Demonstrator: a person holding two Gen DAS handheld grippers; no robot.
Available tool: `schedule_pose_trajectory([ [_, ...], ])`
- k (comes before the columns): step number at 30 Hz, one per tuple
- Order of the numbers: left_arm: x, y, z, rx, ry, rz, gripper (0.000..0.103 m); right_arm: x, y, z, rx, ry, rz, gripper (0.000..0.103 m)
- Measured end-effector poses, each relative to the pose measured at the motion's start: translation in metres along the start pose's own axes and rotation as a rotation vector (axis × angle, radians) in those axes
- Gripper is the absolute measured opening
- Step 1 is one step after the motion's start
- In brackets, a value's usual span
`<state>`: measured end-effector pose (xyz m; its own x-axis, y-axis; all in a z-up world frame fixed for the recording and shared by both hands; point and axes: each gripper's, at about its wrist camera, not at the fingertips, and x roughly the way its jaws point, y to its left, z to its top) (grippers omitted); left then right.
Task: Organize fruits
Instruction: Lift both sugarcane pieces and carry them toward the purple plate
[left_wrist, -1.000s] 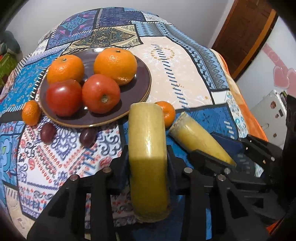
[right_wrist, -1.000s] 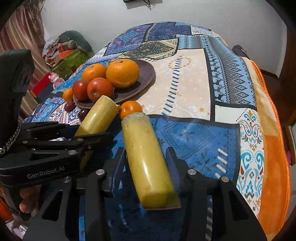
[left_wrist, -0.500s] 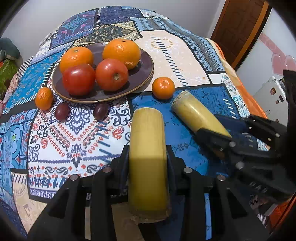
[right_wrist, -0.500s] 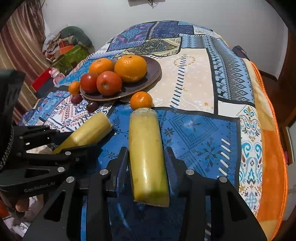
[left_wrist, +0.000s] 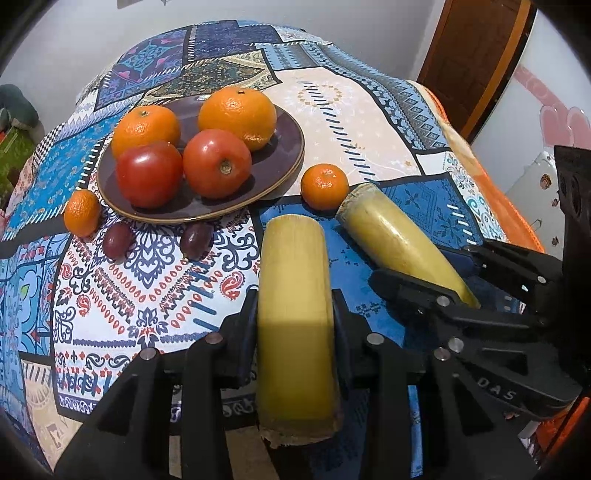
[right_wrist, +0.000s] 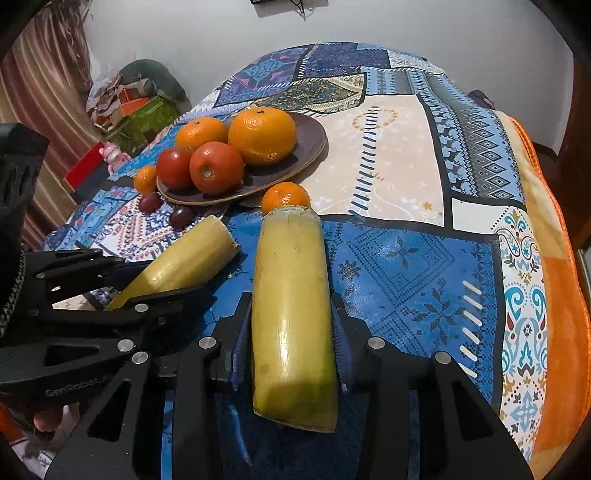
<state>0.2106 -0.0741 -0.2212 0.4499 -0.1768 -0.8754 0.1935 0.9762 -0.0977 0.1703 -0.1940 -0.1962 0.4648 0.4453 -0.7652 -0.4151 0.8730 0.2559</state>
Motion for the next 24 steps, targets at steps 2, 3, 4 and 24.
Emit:
schedule_pose_trajectory([
  [2, -0.002, 0.001, 0.001, -0.011, 0.0, -0.004, 0.036, -0.006, 0.003, 0.001, -0.005, -0.015, -0.001, 0.036],
  [3, -0.004, 0.002, 0.002, -0.015, -0.005, -0.003, 0.036, -0.007, 0.005, 0.002, -0.008, -0.022, 0.0, 0.036],
  [4, -0.007, 0.003, 0.001, -0.015, -0.009, -0.005, 0.036, -0.009, 0.006, 0.003, -0.01, -0.029, 0.001, 0.036],
  [24, -0.087, 0.035, 0.019, -0.059, -0.183, 0.016, 0.036, -0.035, 0.028, 0.048, -0.041, -0.163, 0.006, 0.036],
])
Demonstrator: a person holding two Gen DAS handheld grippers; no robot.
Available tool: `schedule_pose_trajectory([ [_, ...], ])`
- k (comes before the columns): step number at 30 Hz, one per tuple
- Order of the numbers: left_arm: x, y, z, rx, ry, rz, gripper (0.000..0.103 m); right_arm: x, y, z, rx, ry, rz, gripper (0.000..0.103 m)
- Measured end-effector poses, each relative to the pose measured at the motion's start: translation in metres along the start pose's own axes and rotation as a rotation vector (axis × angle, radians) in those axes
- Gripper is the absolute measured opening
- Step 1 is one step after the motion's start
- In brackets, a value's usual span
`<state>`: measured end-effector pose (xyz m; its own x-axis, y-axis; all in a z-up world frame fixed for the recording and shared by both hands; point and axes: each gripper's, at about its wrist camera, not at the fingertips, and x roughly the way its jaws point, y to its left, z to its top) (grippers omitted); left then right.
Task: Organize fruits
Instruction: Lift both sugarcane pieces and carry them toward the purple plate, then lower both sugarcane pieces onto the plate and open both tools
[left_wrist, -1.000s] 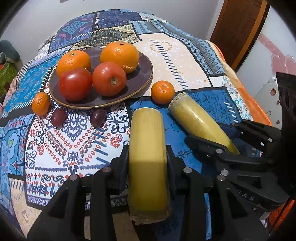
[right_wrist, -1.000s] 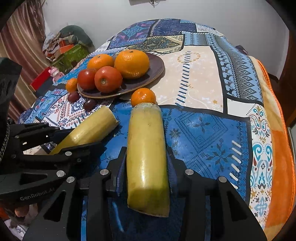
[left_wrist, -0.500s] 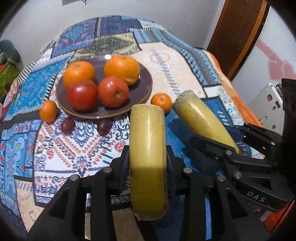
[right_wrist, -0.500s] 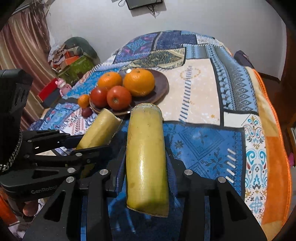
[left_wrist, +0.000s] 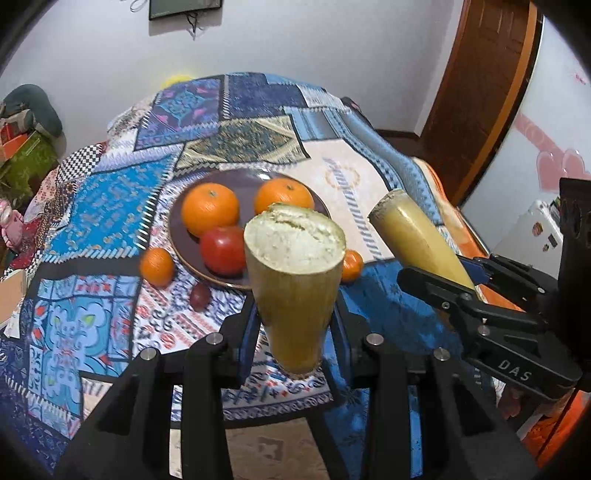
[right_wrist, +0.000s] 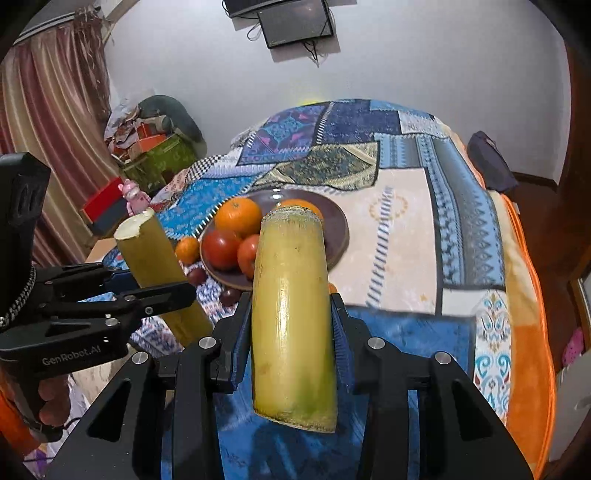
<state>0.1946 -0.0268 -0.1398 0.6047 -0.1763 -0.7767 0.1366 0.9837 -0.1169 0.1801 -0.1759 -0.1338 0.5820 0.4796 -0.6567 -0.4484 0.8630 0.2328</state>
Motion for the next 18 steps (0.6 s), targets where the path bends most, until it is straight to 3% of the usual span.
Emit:
schedule_pose_trajectory([
  [18, 0.0, 0.047, 0.056, -0.036, -0.087, 0.02, 0.036, 0.043, 0.021, 0.049, -0.04, -0.03, -0.002, 0.036],
])
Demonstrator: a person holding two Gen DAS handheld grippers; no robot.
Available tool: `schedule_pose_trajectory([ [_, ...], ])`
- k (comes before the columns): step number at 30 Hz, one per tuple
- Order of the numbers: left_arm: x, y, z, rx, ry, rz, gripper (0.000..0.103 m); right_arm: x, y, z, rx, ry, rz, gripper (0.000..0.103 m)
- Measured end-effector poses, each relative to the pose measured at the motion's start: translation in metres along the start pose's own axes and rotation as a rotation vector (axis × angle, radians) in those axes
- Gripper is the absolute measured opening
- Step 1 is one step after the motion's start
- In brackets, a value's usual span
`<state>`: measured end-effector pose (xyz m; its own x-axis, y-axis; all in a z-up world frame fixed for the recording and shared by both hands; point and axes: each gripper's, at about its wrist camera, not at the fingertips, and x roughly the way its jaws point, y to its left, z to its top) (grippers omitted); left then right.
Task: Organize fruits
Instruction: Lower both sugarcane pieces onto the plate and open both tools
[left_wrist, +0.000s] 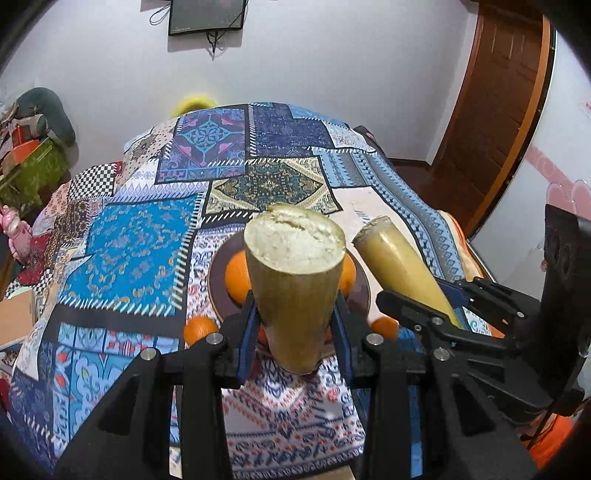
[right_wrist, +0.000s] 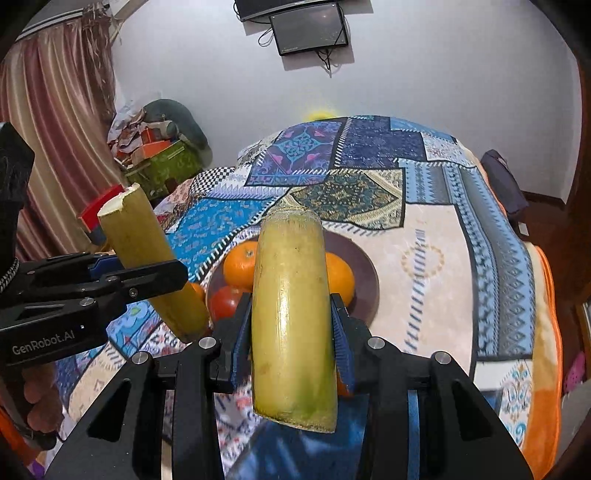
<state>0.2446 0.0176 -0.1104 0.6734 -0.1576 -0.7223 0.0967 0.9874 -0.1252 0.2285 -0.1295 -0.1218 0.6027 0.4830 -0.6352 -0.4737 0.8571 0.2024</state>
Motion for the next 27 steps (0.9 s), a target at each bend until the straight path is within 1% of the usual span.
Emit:
schedule_pose_trajectory([
  [5, 0.011, 0.013, 0.012, -0.008, -0.006, 0.006, 0.036, 0.016, 0.004, 0.014, -0.007, 0.007, -0.005, 0.036],
  [10, 0.021, 0.024, 0.019, -0.008, -0.001, 0.008, 0.036, 0.04, 0.009, 0.023, -0.006, 0.035, -0.006, 0.036],
  [22, 0.036, 0.046, 0.025, -0.023, -0.001, -0.001, 0.036, 0.077, 0.012, 0.035, 0.015, 0.096, -0.021, 0.036],
  [27, 0.042, 0.052, 0.025, -0.033, 0.007, -0.011, 0.036, 0.088, 0.013, 0.033, 0.023, 0.138, -0.015, 0.036],
])
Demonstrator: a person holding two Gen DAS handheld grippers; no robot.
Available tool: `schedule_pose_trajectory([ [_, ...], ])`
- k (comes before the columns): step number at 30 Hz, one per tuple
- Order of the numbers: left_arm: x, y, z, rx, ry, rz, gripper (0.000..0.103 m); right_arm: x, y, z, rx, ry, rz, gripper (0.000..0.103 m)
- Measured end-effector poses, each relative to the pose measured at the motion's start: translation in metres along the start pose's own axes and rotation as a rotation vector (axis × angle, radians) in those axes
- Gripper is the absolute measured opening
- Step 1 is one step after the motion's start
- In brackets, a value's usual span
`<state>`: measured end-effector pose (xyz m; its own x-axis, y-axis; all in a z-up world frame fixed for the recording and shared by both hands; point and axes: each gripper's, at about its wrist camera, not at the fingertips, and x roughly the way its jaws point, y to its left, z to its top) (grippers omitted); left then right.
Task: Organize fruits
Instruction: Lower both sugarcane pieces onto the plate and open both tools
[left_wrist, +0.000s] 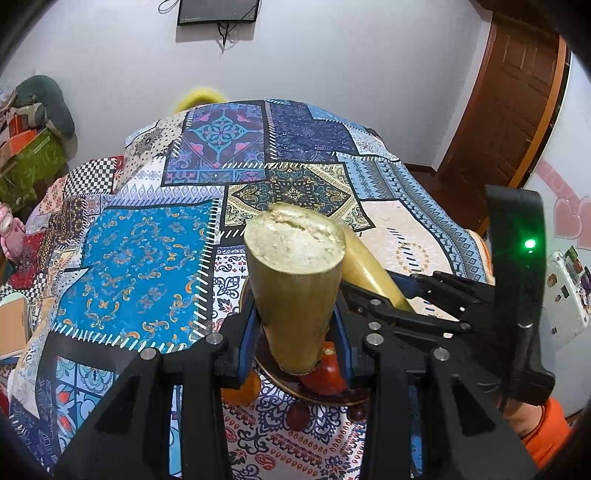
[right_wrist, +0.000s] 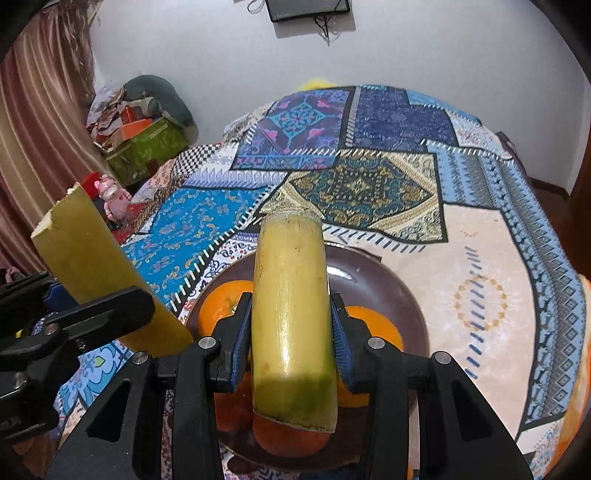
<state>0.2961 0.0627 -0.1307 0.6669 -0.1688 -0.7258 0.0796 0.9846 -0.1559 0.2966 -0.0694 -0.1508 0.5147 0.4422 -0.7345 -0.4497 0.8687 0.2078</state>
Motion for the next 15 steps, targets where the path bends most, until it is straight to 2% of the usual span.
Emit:
schedule_pose_trajectory([
  [12, 0.007, -0.002, 0.002, 0.003, 0.015, -0.025, 0.036, -0.019, -0.001, 0.001, -0.046, -0.036, 0.003, 0.039],
  [15, 0.008, -0.006, 0.005, 0.007, 0.02, -0.037, 0.036, -0.027, -0.005, 0.0, -0.064, -0.054, -0.031, 0.039],
])
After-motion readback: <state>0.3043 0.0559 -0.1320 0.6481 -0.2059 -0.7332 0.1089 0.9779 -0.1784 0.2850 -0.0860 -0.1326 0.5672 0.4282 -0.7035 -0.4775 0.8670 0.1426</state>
